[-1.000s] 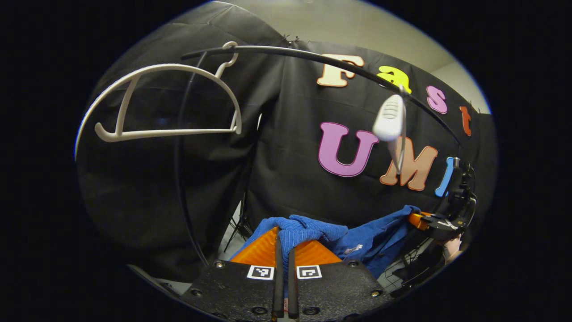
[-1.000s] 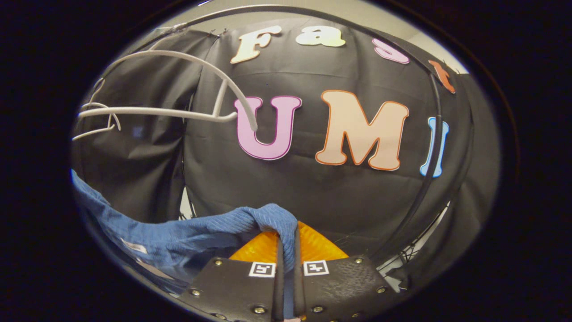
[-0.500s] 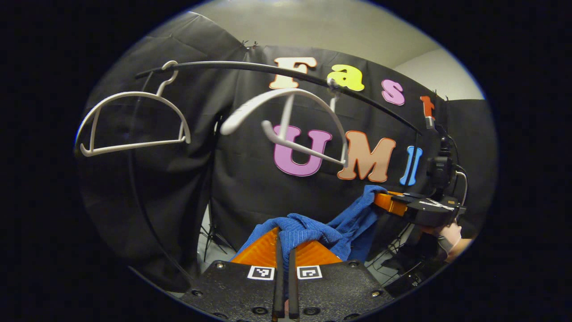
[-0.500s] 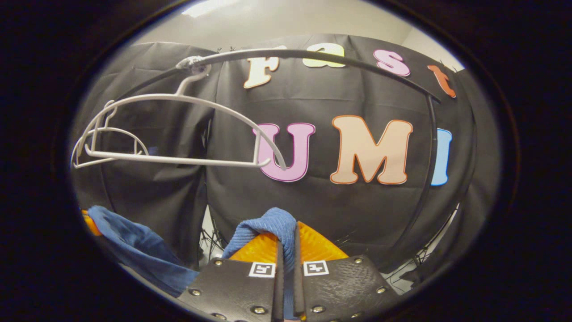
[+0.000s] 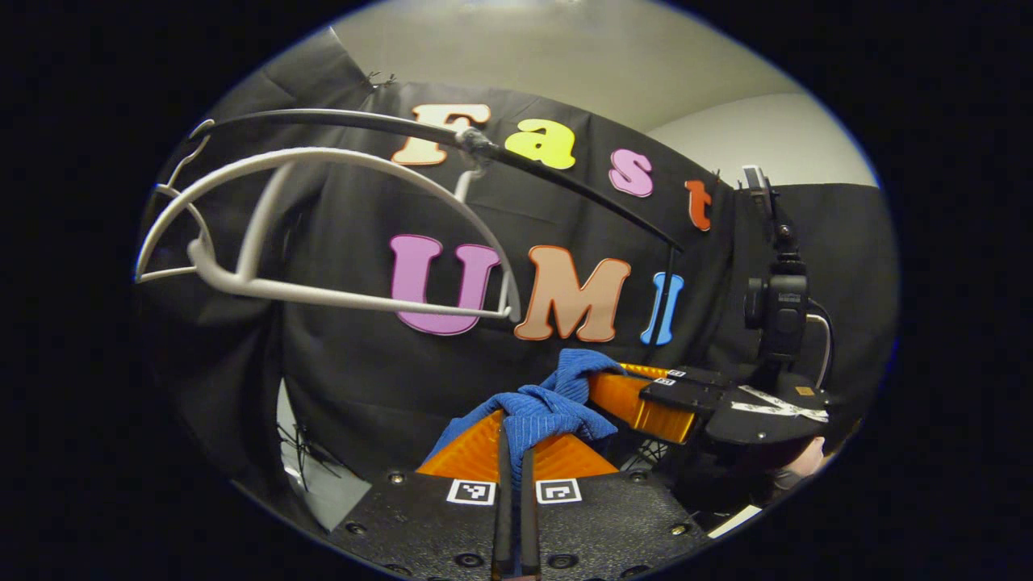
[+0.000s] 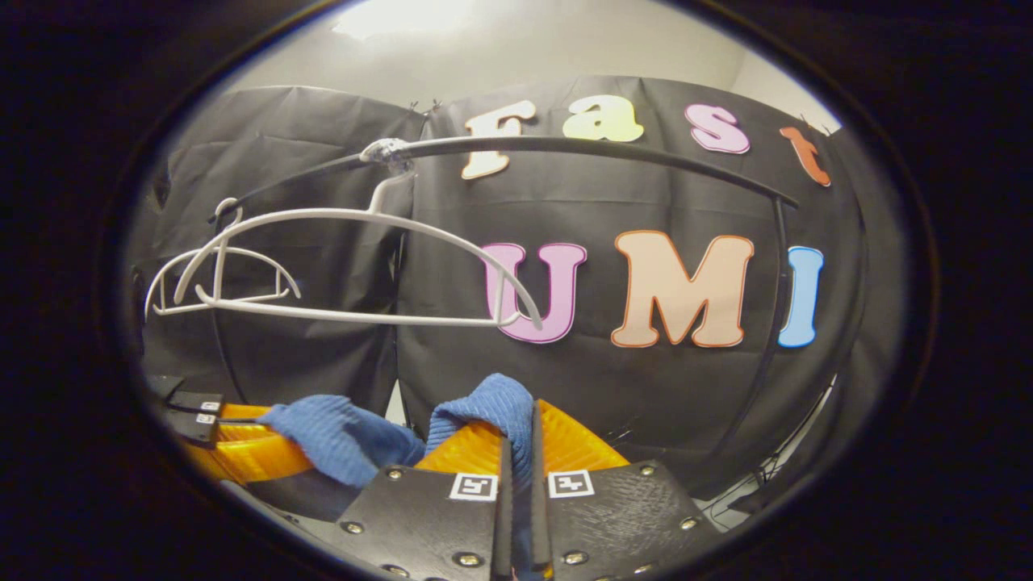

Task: Grasp the clothes on the hanger with both hands and then place them into the laundry hamper below.

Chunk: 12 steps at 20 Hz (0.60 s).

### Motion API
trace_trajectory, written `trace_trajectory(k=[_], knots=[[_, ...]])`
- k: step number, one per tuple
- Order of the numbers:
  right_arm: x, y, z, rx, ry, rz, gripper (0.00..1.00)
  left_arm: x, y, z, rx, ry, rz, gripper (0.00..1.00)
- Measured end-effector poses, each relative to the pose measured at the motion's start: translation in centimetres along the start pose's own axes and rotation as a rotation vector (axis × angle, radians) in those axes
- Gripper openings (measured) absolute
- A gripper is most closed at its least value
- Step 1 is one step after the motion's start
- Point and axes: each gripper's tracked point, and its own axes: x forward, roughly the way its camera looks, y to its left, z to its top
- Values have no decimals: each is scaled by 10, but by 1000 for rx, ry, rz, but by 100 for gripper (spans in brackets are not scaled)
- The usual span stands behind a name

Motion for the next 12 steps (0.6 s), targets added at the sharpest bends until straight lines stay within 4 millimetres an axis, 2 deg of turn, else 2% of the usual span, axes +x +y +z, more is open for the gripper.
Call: trace_trajectory(k=[3, 6, 9, 12], knots=[[-6, -15, 4, 14, -10, -21, 9, 14, -22, 4, -40, -22, -70, 4], [-4, -33, -2, 29, 1, -49, 8, 29, -26, -4, -115, -13, -101, 4], [-1, -45, -16, 35, 31, -66, 8, 40, -25, -22, -165, 19, -103, 4], [7, -49, -42, 36, 85, -67, 9, 50, -16, -48, -181, 74, -81, 4]])
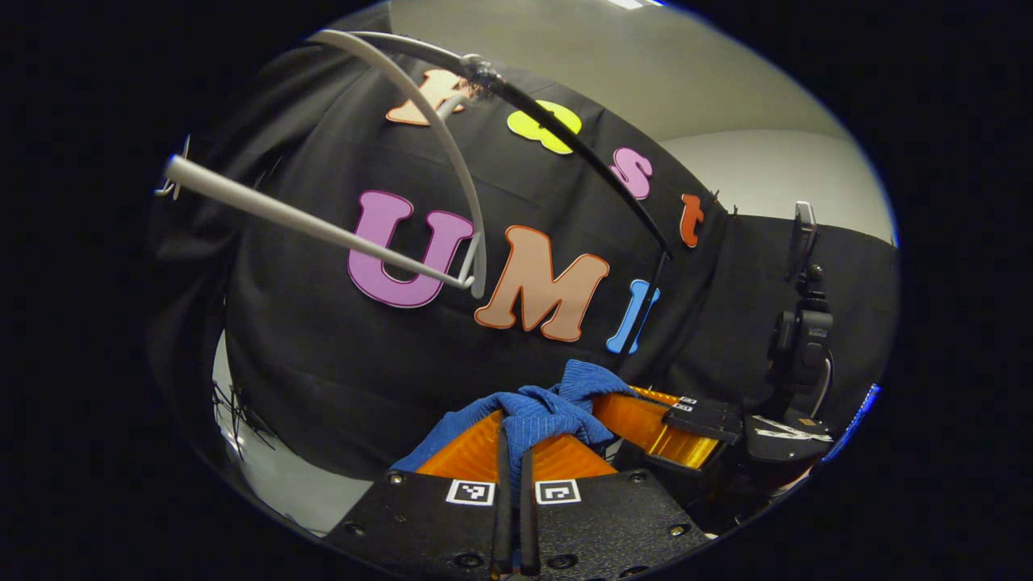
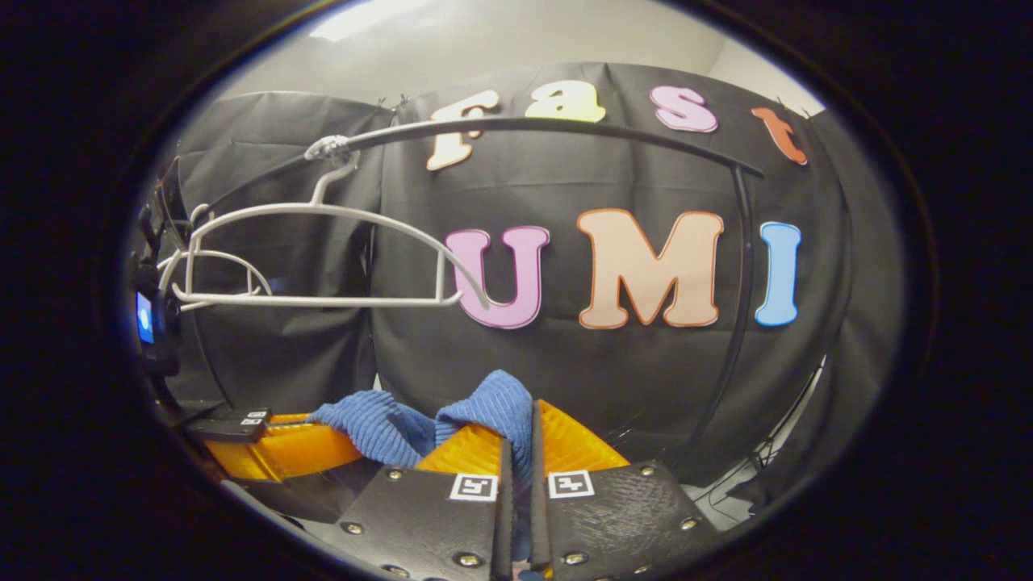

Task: Grasp the clothes on the hanger with both hands and then place them into the laundry hamper below.

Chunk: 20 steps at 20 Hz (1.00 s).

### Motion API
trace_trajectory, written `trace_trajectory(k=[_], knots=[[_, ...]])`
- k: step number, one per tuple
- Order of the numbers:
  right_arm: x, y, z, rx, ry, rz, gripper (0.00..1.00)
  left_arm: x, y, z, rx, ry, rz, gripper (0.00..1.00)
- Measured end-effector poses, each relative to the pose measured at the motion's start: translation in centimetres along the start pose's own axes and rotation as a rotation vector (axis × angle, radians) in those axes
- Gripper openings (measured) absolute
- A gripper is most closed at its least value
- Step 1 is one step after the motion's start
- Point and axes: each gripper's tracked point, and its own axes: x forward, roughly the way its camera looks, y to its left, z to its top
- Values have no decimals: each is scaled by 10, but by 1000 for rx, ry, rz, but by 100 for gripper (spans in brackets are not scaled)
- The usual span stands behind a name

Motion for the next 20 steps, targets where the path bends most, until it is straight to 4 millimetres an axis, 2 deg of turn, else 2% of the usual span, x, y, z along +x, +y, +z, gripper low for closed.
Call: trace_trajectory(k=[4, 5, 10, 16, 17, 20], knots=[[14, -1, -43, 1, 84, 4, 9, 12, 21, -41, 13, 87, 41, 4], [18, -4, -50, 4, 107, 7, 9, 12, 24, -52, 25, 111, 50, 4], [33, 1, -112, 27, 231, 24, 9, 12, 51, -99, 56, 225, 98, 5], [40, 4, -178, 30, 376, 37, 9, 12, 80, -149, 26, 356, 150, 4], [40, 4, -189, 23, 400, 37, 9, 14, 85, -159, 17, 379, 162, 7], [37, 1, -219, 7, 468, 34, 9, 11, 96, -187, 9, 458, 194, 5]])
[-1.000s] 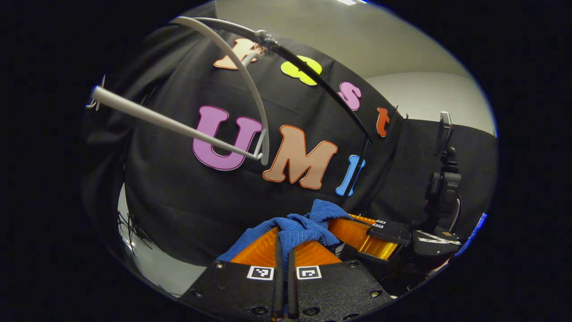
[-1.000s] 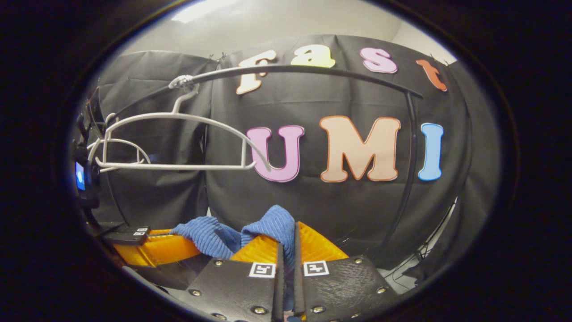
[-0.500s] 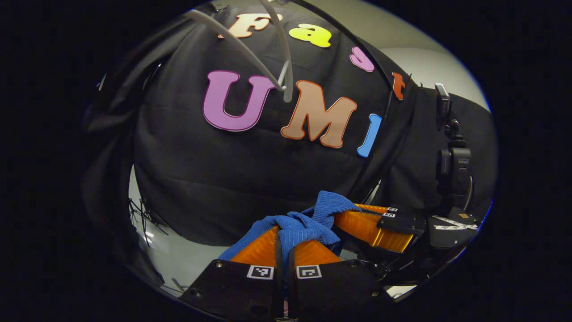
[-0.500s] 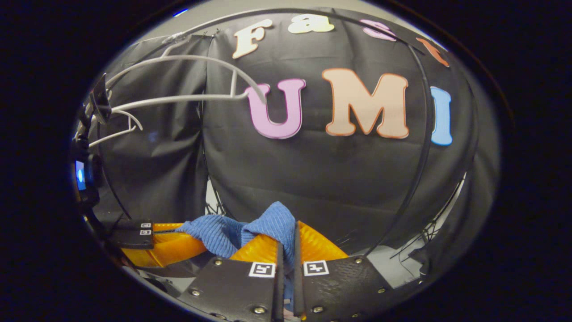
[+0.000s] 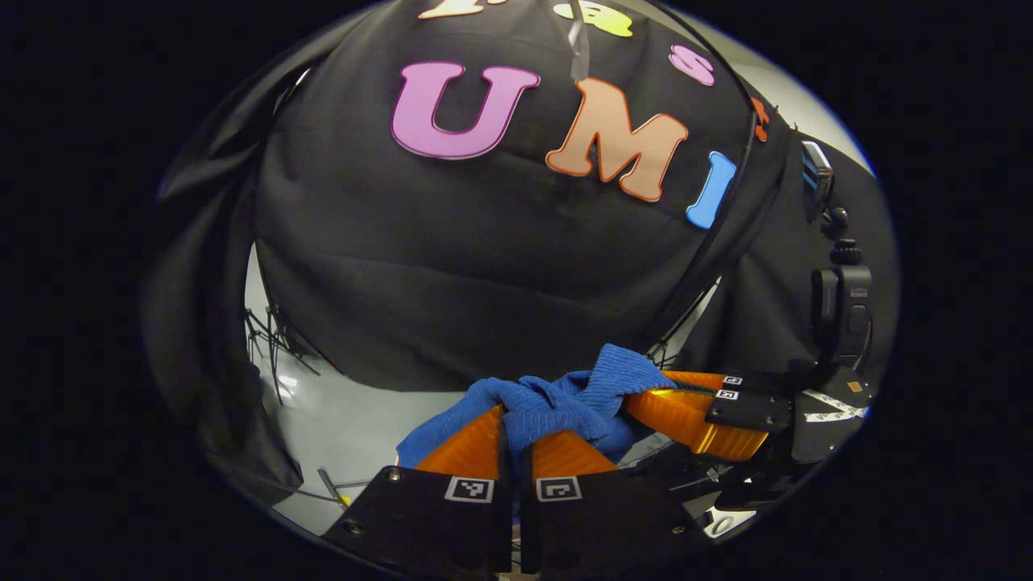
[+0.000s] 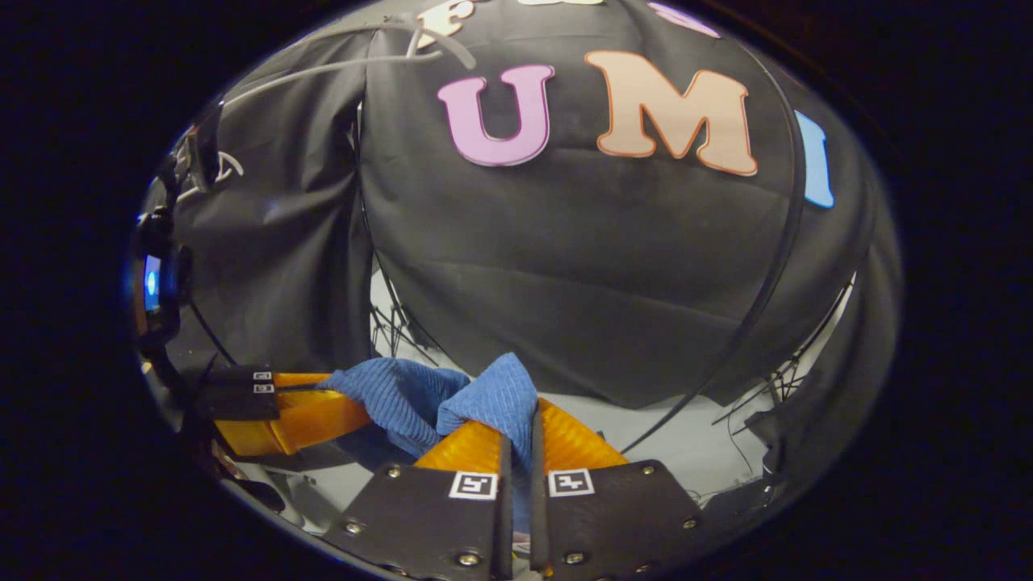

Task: Grasp the clothes on the hanger with both hands and then place them into the laundry hamper below.

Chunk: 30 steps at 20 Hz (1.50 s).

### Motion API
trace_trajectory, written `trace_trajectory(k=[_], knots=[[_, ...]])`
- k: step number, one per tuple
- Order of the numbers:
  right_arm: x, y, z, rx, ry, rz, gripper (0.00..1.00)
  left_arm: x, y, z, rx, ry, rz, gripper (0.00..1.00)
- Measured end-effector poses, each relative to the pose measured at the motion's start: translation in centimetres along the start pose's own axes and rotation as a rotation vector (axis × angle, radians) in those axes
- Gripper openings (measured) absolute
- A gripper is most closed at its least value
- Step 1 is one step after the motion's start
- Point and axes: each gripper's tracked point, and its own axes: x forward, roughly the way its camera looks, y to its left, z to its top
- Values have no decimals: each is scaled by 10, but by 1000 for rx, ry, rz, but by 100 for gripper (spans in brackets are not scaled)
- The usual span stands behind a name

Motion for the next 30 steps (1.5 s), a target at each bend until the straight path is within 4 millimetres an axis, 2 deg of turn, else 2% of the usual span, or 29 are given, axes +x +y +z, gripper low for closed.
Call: trace_trajectory(k=[3, 4, 5, 11, 14, 17, 20, 21, 22, 23, 24, 25, 26, 27, 28, 30], knots=[[9, -3, -27, 2, 65, -2, 9, 7, 8, -28, -2, 79, 26, 7], [11, -3, -40, 1, 88, -5, 9, 8, 11, -35, -1, 101, 32, 5], [12, -4, -49, -1, 110, -10, 9, 10, 12, -45, -1, 125, 37, 3], [12, -12, -110, 2, 245, -26, 9, 13, 27, -98, 3, 264, 81, 6], [11, -15, -130, 1, 297, -29, 9, 14, 36, -126, -10, 334, 108, 6], [10, -14, -132, -3, 300, -22, 9, 14, 42, -156, -29, 421, 137, 7], [9, -13, -130, -8, 296, -20, 9, 6, 43, -179, -74, 490, 133, 17], [8, -13, -128, -9, 294, -22, 9, 5, 42, -181, -89, 489, 128, 18], [7, -14, -129, -7, 293, -23, 9, 5, 41, -181, -102, 489, 125, 38], [6, -14, -128, -5, 291, -25, 9, 5, 42, -183, -108, 491, 124, 40], [4, -13, -127, -3, 290, -26, 9, 5, 43, -184, -110, 495, 127, 47], [3, -13, -127, -3, 289, -27, 9, 4, 44, -184, -109, 494, 132, 48], [3, -12, -127, -3, 289, -29, 9, 3, 45, -183, -108, 493, 134, 56], [2, -11, -125, -4, 285, -30, 9, 2, 44, -181, -106, 491, 135, 56], [0, -12, -125, -3, 281, -31, 9, 0, 43, -179, -104, 487, 136, 49], [-2, -11, -120, 1, 267, -31, 9, 0, 43, -171, -86, 467, 136, 49]])
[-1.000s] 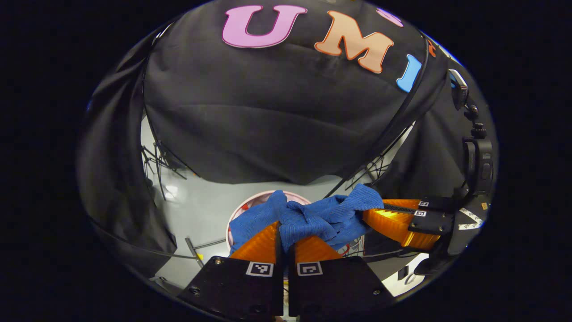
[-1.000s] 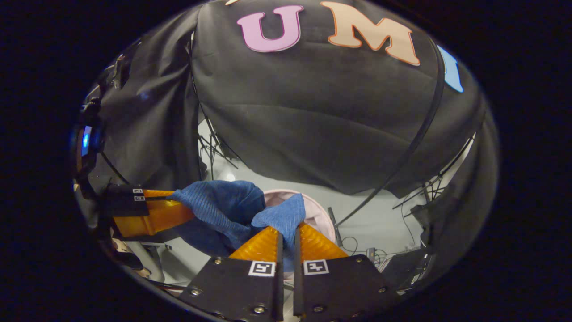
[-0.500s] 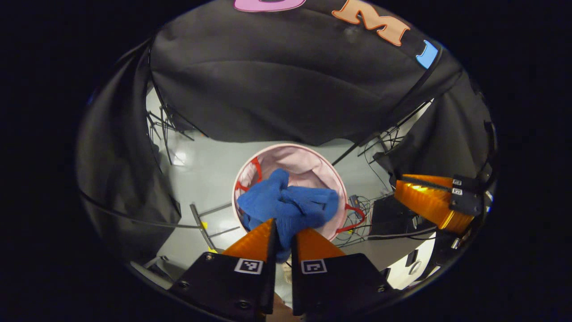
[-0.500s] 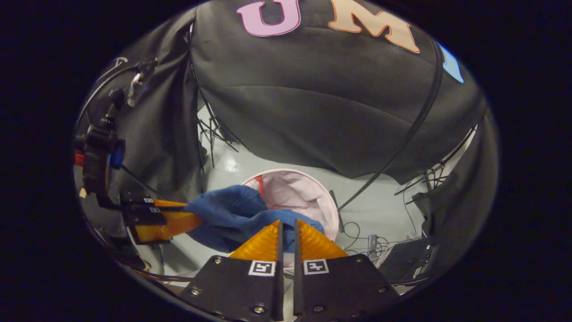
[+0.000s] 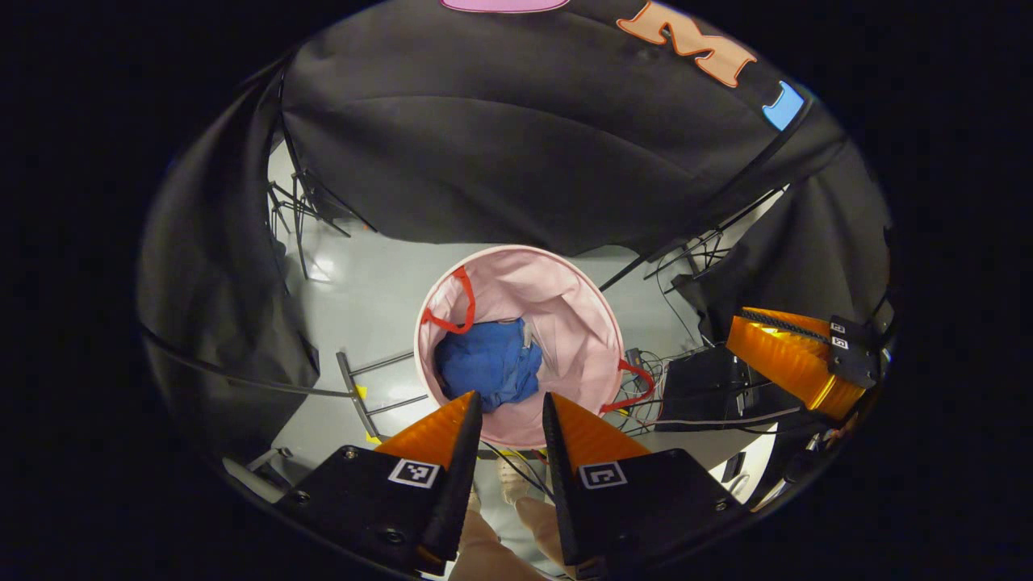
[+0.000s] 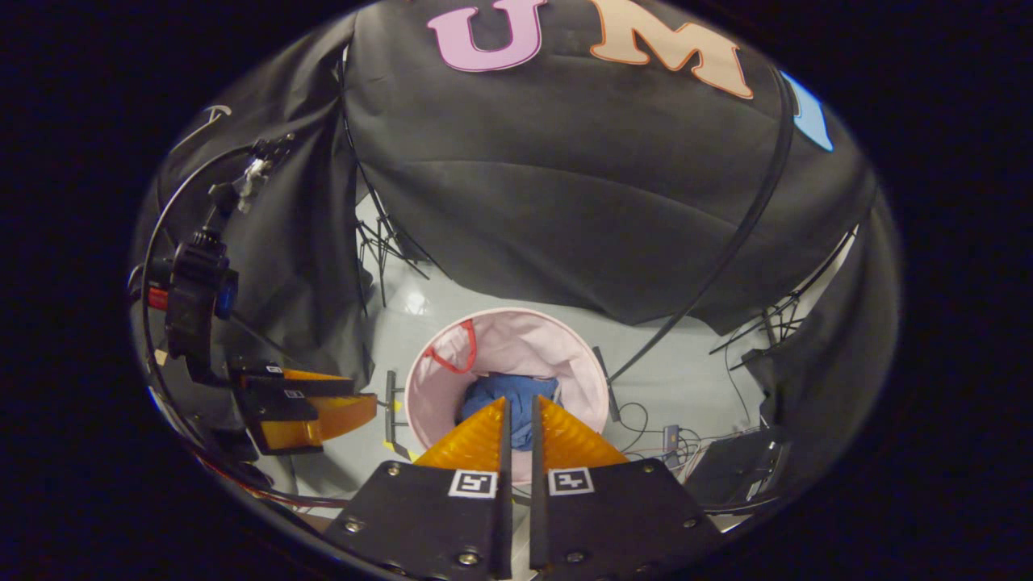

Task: Grasp the clothes on the hanger with both hands and then place them into the laundry hamper below.

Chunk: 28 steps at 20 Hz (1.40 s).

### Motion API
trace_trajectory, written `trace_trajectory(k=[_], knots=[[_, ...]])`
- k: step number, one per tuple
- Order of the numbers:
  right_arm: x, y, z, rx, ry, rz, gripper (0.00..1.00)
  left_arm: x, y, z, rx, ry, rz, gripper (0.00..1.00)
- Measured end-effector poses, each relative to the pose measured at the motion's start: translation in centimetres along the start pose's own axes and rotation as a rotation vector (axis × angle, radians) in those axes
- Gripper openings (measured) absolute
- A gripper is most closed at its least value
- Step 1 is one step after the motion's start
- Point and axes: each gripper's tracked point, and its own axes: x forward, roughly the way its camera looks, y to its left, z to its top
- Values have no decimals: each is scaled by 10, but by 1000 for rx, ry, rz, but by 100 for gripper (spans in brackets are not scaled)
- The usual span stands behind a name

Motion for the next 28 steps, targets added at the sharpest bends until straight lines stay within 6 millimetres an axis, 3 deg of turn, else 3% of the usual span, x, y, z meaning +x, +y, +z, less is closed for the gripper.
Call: trace_trajectory(k=[2, 3, 6, 11, 14, 15, 16, 20, 28], knots=[[-6, 1, 5, 9, -20, 1, 14, -8, -3, 12, 28, -35, 3, 49], [-10, 1, 12, 13, -38, 1, 9, -13, -5, 20, 39, -62, 2, 49], [-24, 3, 32, 18, -99, -1, 9, -32, -18, 48, 67, -155, -19, 49], [-66, 3, 82, 38, -253, -4, 9, -91, -53, 110, 126, -388, -76, 48], [-101, 2, 117, 40, -361, -18, 9, -133, -74, 140, 164, -517, -112, 48], [-114, 2, 129, 38, -397, -22, 14, -148, -83, 149, 177, -556, -122, 48], [-129, 3, 140, 38, -434, -23, 9, -162, -90, 157, 188, -592, -132, 48], [-186, 7, 183, 46, -578, -26, 9, -225, -116, 179, 224, -737, -175, 48], [-290, 12, 220, 43, -812, -43, 9, -338, -146, 216, 303, -1031, -215, 47]])
